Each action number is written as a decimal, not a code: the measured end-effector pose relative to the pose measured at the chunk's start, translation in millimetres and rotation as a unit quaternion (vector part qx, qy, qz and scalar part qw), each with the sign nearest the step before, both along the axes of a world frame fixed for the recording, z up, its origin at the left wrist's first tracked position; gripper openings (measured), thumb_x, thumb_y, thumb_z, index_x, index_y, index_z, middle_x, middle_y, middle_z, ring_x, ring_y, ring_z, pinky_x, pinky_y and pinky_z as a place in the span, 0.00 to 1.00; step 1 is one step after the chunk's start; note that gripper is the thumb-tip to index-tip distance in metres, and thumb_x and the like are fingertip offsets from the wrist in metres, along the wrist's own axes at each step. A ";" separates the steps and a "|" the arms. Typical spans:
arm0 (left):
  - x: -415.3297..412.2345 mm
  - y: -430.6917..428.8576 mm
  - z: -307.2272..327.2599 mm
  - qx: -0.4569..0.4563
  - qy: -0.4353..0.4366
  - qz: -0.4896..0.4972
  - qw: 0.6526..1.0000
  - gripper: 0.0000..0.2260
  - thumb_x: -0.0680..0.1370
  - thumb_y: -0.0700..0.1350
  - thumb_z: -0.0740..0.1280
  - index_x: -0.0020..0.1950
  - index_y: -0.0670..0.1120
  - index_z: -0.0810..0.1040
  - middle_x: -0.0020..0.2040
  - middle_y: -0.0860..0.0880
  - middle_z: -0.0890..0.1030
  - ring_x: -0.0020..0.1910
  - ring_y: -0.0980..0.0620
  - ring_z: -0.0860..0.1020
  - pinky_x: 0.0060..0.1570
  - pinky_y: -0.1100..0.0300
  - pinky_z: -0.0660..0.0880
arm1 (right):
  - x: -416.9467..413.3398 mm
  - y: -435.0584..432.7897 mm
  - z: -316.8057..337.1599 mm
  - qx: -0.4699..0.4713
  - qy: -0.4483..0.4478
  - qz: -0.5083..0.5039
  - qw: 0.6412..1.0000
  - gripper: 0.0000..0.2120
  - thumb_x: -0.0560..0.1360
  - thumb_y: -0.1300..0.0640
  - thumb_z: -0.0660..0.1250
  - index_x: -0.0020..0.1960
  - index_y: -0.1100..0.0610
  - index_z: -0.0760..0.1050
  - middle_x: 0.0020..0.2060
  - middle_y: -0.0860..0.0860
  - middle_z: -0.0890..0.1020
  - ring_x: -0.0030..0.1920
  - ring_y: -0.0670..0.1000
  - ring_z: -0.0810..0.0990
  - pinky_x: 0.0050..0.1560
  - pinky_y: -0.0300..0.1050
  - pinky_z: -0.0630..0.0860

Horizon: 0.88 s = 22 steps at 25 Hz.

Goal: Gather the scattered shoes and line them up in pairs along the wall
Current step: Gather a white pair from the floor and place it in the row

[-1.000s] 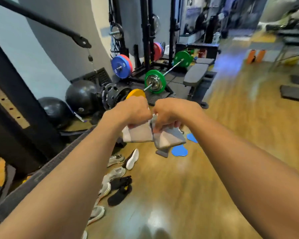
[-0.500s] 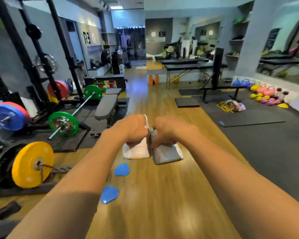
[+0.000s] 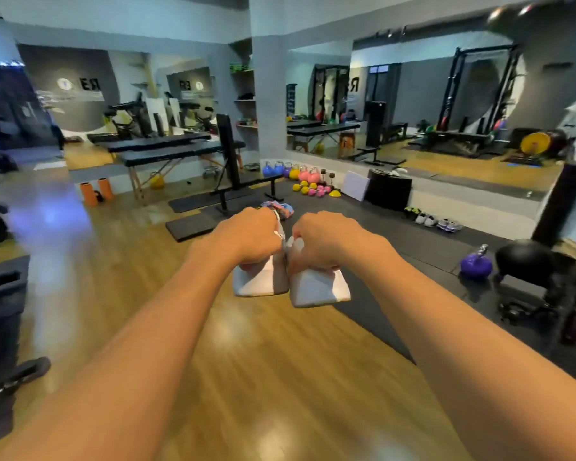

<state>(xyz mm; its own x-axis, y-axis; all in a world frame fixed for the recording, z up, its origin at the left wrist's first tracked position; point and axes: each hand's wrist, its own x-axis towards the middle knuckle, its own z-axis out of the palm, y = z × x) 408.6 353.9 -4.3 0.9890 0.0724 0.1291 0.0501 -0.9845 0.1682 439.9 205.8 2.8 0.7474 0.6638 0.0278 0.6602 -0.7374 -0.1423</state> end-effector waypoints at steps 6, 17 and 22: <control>194.3 -46.9 -29.4 -0.011 0.038 -0.137 0.990 0.06 0.72 0.40 0.62 0.34 0.45 0.70 0.32 0.45 0.71 0.34 0.44 0.71 0.31 0.55 0.64 | 149.0 -54.5 -24.0 0.011 0.027 -0.132 0.991 0.17 0.66 0.44 0.73 0.47 0.54 0.75 0.38 0.51 0.77 0.38 0.53 0.77 0.32 0.44 0.73; 517.6 -121.3 -48.8 -0.037 0.057 -0.201 0.977 0.10 0.73 0.39 0.59 0.50 0.41 0.78 0.40 0.43 0.77 0.36 0.47 0.74 0.30 0.55 0.69 | 472.9 -131.4 -50.6 0.022 0.054 -0.221 0.974 0.17 0.65 0.44 0.74 0.46 0.53 0.76 0.42 0.52 0.78 0.39 0.55 0.77 0.35 0.46 0.73; 673.8 -124.4 -68.1 -0.051 0.040 -0.241 0.968 0.10 0.73 0.37 0.57 0.35 0.49 0.72 0.34 0.45 0.75 0.31 0.47 0.76 0.31 0.55 0.72 | 618.7 -149.6 -67.7 0.033 0.036 -0.264 0.963 0.15 0.66 0.42 0.73 0.36 0.49 0.69 0.36 0.48 0.75 0.37 0.52 0.74 0.35 0.44 0.67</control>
